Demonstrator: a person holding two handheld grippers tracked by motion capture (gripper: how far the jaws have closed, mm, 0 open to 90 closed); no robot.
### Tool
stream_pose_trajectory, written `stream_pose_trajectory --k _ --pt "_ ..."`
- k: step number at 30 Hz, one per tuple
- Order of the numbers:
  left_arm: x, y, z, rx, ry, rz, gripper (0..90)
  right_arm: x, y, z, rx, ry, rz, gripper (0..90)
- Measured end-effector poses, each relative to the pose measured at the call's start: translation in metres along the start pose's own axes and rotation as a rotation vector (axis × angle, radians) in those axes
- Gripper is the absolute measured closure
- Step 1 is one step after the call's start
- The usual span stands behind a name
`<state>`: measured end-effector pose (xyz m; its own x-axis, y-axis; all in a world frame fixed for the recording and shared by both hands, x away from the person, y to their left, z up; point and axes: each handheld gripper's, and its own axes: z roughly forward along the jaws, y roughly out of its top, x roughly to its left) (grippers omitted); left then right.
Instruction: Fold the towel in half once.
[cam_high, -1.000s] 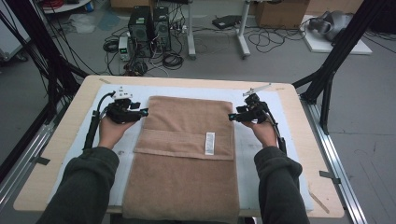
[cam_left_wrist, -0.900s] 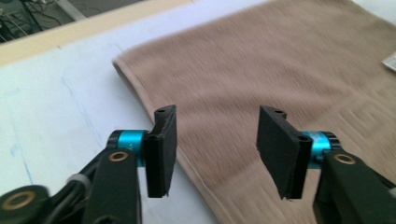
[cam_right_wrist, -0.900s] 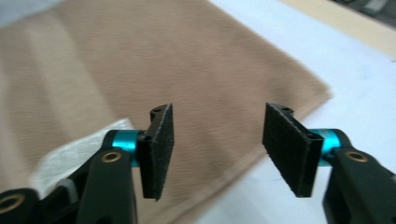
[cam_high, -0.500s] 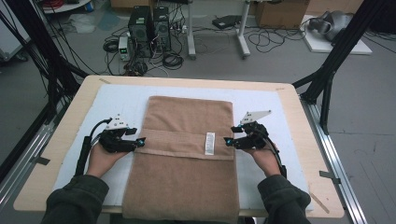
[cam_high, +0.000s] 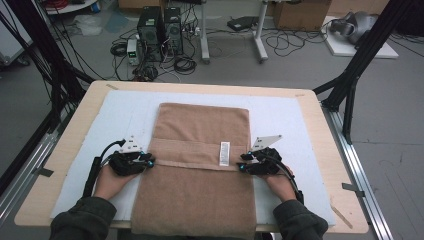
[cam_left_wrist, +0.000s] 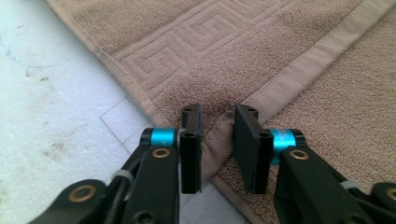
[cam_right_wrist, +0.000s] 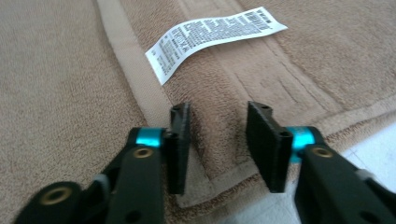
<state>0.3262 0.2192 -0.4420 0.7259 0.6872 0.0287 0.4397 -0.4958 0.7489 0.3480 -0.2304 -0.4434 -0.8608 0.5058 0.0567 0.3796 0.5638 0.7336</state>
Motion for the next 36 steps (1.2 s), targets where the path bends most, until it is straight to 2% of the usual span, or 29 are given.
stream_pose_trajectory --k 1,5,9,13,18,20,22,25,29,31,32,33,34,36 --pt "0.000 0.000 0.000 -0.003 0.003 -0.006 75.6 -0.001 -0.001 0.000 -0.008 0.006 0.013 69.6" --pt "-0.003 0.003 0.000 0.000 0.015 0.011 83.7 -0.002 0.000 -0.001 -0.012 0.011 -0.014 82.6" --pt "0.000 0.004 -0.007 -0.050 0.005 -0.018 84.9 -0.003 0.004 -0.006 -0.022 0.021 -0.011 84.4" --pt "0.002 0.007 -0.021 -0.117 -0.011 -0.047 84.9 -0.001 0.012 -0.020 -0.085 0.025 -0.007 84.4" --pt "0.000 0.014 -0.037 -0.160 -0.018 -0.038 84.8 0.002 0.022 -0.035 -0.112 0.026 -0.022 84.3" --pt "-0.005 0.013 -0.041 -0.153 -0.029 -0.033 84.9 0.006 0.024 -0.041 -0.119 0.019 -0.042 84.3" --pt "-0.012 0.009 -0.048 -0.164 -0.035 -0.021 85.0 0.012 0.023 -0.047 -0.134 0.034 -0.041 84.3" --pt "-0.025 -0.001 -0.058 -0.163 -0.049 -0.006 85.1 0.028 0.018 -0.058 -0.140 0.049 -0.075 84.2" --pt "-0.051 -0.017 -0.082 -0.172 -0.087 0.046 85.2 0.053 0.006 -0.076 -0.150 0.115 -0.112 84.4" --pt "-0.061 -0.023 -0.093 -0.176 -0.110 0.073 84.8 0.065 -0.001 -0.083 -0.148 0.197 -0.122 81.8" --pt "-0.064 -0.025 -0.096 -0.177 -0.124 0.077 82.6 0.070 -0.004 -0.085 -0.140 0.229 -0.124 75.5" --pt "-0.066 -0.024 -0.098 -0.178 -0.127 0.077 74.8 0.073 -0.006 -0.087 -0.134 0.220 -0.125 66.8" --pt "-0.066 -0.023 -0.099 -0.174 -0.120 0.084 67.9 0.073 -0.008 -0.089 -0.132 0.202 -0.123 65.4" --pt "-0.064 -0.018 -0.097 -0.171 -0.111 0.088 62.6 0.068 -0.010 -0.090 -0.137 0.168 -0.115 61.3"
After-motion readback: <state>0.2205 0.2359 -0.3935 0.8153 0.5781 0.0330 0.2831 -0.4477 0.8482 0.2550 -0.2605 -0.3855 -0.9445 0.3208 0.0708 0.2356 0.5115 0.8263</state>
